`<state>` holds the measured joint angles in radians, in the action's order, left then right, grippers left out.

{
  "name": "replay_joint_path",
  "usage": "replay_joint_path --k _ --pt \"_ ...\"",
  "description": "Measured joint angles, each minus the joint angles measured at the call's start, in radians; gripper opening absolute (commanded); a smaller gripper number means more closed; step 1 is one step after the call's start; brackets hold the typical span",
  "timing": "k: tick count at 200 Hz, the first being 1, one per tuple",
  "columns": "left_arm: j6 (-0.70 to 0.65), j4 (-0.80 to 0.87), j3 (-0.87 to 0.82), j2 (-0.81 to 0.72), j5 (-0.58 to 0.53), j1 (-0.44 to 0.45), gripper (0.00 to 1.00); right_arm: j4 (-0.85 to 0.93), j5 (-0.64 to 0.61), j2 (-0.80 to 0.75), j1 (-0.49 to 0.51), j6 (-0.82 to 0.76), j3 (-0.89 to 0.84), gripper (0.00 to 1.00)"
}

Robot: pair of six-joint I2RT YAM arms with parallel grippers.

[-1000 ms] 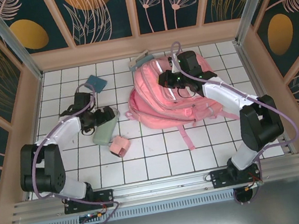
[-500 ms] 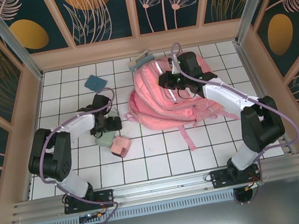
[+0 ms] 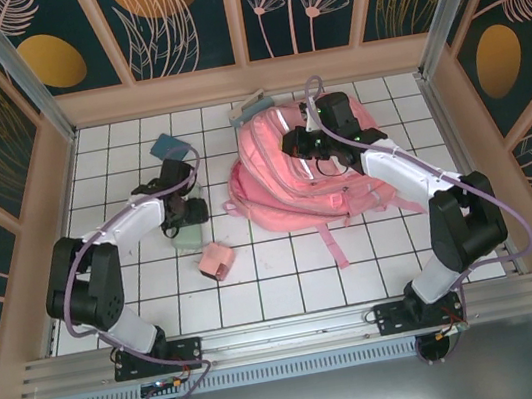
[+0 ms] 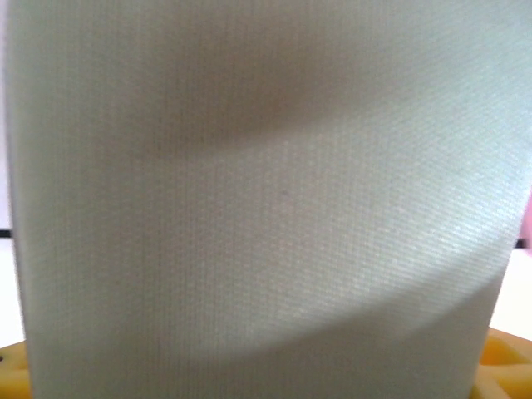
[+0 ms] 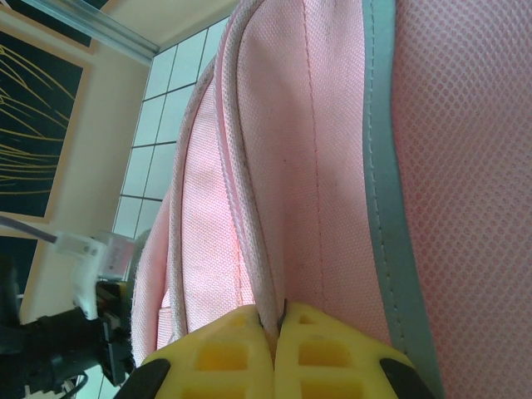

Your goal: Pack the student bag

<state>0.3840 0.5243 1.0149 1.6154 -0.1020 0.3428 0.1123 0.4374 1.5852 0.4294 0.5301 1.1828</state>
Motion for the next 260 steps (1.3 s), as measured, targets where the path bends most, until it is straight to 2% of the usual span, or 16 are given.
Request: replay_joint_path --k 21,49,86,118,170,227,260 --pt "0.021 0.011 0.06 -0.016 0.027 0.0 0.71 0.013 0.0 0.0 0.0 0.0 0.011 0.0" --pt "0.079 -0.005 0.138 -0.023 0.118 0.0 0.7 0.032 0.004 0.0 -0.012 0.001 0.039 0.0" --pt "0.21 -0.103 0.177 -0.02 0.277 0.0 0.71 0.034 0.057 -0.009 -0.064 0.038 0.064 0.0" --pt "0.31 -0.205 0.224 0.036 0.356 0.018 0.71 0.023 0.111 -0.028 -0.109 0.084 0.067 0.0" --pt "0.398 -0.294 0.372 0.246 0.386 0.122 0.7 0.011 0.149 -0.03 -0.135 0.128 0.073 0.0" --pt "0.445 -0.308 0.573 0.49 0.381 0.237 0.71 0.01 0.158 -0.031 -0.139 0.135 0.073 0.0" --pt "0.46 -0.308 0.654 0.563 0.371 0.277 0.73 0.011 0.158 -0.034 -0.146 0.135 0.073 0.0"
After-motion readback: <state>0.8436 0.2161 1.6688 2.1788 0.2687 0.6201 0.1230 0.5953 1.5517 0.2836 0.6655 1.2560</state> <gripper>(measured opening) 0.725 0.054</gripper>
